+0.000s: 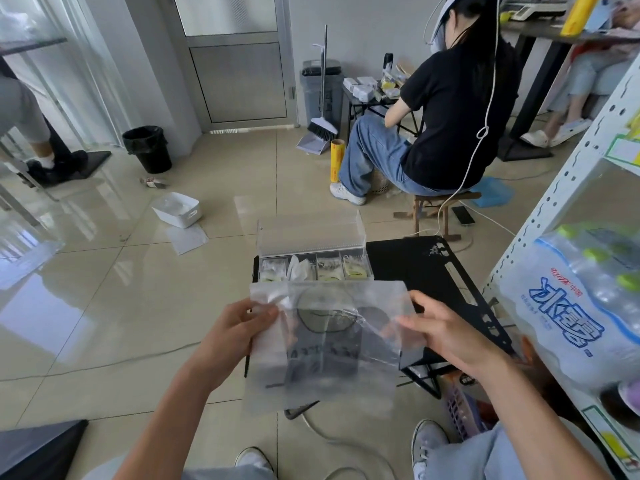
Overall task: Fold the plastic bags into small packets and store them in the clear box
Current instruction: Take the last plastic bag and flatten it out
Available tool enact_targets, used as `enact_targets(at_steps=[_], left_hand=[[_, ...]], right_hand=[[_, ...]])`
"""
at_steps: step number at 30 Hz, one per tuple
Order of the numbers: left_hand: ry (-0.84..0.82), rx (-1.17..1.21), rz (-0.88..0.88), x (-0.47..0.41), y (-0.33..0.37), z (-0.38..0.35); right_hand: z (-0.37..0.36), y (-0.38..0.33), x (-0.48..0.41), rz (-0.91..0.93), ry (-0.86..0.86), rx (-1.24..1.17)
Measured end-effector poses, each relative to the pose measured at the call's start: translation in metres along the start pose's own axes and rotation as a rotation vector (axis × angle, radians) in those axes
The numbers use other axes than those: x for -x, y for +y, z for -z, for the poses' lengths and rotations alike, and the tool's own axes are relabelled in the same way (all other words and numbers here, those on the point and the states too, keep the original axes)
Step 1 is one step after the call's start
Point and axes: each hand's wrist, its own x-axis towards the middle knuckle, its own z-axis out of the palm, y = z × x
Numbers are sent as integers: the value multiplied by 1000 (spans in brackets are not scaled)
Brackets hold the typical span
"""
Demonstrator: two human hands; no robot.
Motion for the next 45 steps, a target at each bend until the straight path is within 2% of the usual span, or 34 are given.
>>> enact_targets(at_steps=[4,7,10,16,27,31,34,37,41,45], left_hand=[[-33,-75,12,-1,1,4],[-24,-85,-22,1,2,4],[-44,0,-46,1,1,2],[-110,20,25,0,6,-2],[-114,46,-178,-7,-1,-3],[-78,179,-50,-4,9,-9],[29,323,79,-5,7,-8],[7,285,112,-6,10,-8],[-10,66,-11,-9,2,-4],[13,166,-28,-5,1,-7]], right_hand=[[1,3,-2,37,100,25],[3,3,-3,19,138,-77],[2,1,-2,-15,113,-127],[4,2,-2,-20,125,-174],[5,2,2,-2,7,-171],[-2,-1,4,10,-28,-212],[-6,-5,7,10,120,-309],[-2,-1,4,-31,138,-382],[0,1,-2,1,85,-247],[4,8,-3,98,101,-248]])
